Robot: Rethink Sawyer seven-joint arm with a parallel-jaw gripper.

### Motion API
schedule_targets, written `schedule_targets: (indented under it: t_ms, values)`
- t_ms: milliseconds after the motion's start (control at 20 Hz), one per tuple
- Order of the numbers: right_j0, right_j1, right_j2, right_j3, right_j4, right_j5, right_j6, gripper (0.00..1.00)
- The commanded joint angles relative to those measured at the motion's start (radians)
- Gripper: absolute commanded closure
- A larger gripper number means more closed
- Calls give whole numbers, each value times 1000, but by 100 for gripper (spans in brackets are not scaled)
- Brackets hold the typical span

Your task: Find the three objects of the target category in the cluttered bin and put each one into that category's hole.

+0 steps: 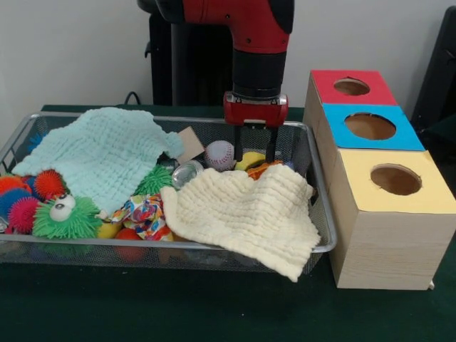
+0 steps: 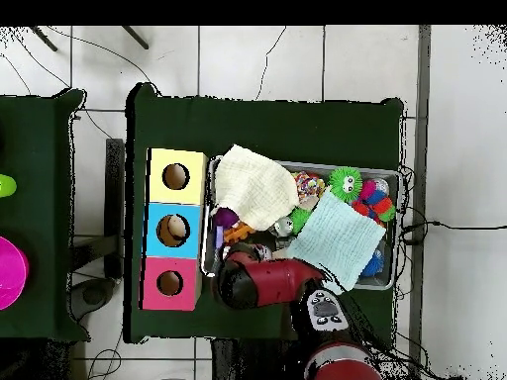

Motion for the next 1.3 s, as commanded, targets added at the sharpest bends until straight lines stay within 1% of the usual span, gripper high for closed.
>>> schedule_targets:
  t_ms: [50, 100, 150, 300, 350, 450, 550, 650, 800, 850, 950, 1150, 1300]
  values:
    - [-2, 15, 40, -176, -44, -21, 21, 0]
    - [-15, 13, 56, -177, -47, 32, 2, 0]
    - [-26, 10, 69, -177, -50, 60, -11, 0]
    - [-34, 13, 76, -178, -60, 56, -5, 0]
    - [-38, 6, 85, -177, -60, 73, -11, 0]
    - [-47, -1, 98, -172, -51, 140, -28, 0]
    - [-47, -25, 97, -163, -45, 193, -44, 0]
    - [-61, -71, 114, -136, -33, 248, -55, 0]
    - [-99, -174, 155, -78, 12, 366, -71, 0]
    - [-106, -208, 163, -68, 23, 404, -78, 0]
    - [-126, -255, 181, -61, 31, 479, -109, 0]
    - [-161, -285, 210, -77, 22, 617, -170, 0]
    - [-188, -305, 239, -82, 22, 672, -185, 0]
